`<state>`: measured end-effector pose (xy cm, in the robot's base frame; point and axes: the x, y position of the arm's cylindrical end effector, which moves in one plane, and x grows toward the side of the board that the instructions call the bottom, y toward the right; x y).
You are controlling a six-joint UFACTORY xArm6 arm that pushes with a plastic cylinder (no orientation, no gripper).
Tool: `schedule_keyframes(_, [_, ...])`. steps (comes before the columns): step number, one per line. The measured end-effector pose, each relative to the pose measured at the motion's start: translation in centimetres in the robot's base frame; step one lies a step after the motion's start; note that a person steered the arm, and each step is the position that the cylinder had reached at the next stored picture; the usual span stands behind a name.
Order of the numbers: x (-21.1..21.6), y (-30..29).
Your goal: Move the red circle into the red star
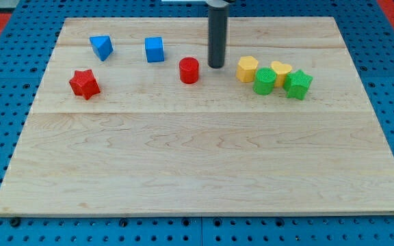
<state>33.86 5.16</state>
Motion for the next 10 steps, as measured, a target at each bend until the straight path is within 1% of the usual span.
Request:
schedule_keyframes(1, [0.1, 3.4])
schedule_keyframes(2, [0.1, 1.8])
schedule_keyframes(5, [0.1, 1.3])
schedule_keyframes(6, [0.1, -0.9])
schedule_keyframes(7, [0.4, -7.6])
schedule_keyframes(8, [0.9, -15.6])
schedule_keyframes(9, [1.4, -13.3])
schedule_keyframes(10, [3.2, -14.8])
